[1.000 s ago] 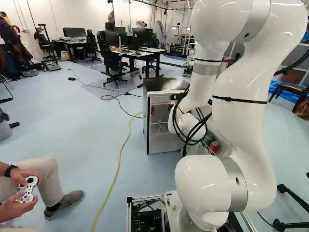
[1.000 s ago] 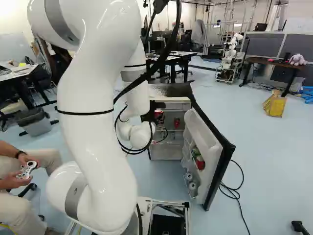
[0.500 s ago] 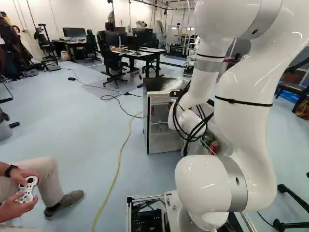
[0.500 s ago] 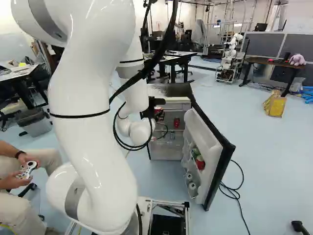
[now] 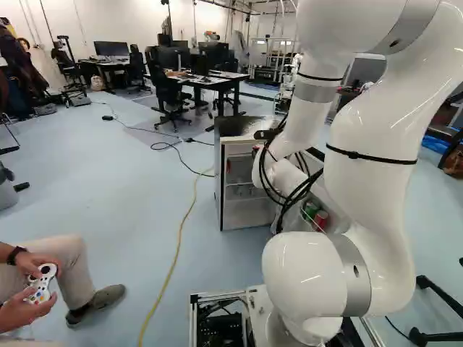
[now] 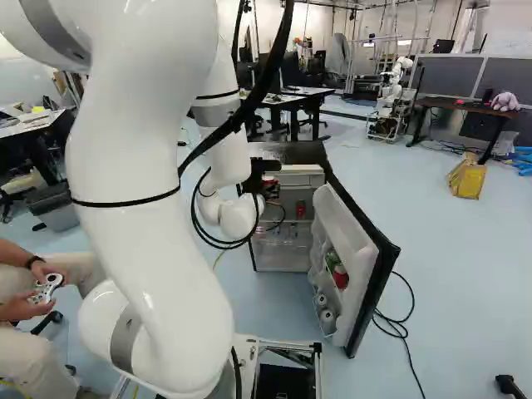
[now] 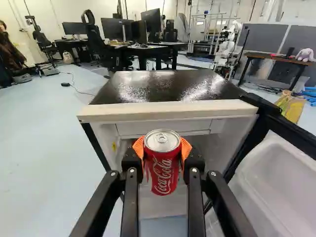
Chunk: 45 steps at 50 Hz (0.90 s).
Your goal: Grab a drink from the fridge
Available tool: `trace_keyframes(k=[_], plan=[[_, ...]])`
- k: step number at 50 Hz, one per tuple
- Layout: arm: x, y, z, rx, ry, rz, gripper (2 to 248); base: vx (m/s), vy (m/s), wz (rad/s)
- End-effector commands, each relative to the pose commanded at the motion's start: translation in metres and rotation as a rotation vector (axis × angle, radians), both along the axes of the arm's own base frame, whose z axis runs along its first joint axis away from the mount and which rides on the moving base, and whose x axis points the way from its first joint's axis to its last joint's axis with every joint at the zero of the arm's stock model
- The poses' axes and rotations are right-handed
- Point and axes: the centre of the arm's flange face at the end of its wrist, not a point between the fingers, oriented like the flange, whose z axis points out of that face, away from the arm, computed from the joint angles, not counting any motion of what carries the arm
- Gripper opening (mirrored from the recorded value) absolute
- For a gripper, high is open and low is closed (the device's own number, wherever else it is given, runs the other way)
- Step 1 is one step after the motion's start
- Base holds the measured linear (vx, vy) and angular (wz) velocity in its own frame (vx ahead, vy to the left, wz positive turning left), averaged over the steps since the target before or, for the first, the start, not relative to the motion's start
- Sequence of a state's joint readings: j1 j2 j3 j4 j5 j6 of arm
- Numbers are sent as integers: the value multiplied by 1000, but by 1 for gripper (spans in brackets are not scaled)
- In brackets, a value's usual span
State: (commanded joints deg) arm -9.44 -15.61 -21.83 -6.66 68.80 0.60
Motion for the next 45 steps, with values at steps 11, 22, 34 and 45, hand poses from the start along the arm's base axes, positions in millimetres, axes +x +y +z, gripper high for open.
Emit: trace_keyframes(k=[11, 22, 34, 45], plan=[[4, 0, 8, -3, -1, 1, 92, 0, 0, 0], [9, 0, 16, -7, -3, 3, 92, 0, 0, 0], [16, -1, 25, -11, -5, 4, 92, 0, 0, 0], [22, -1, 34, -14, -7, 6, 92, 0, 0, 0]])
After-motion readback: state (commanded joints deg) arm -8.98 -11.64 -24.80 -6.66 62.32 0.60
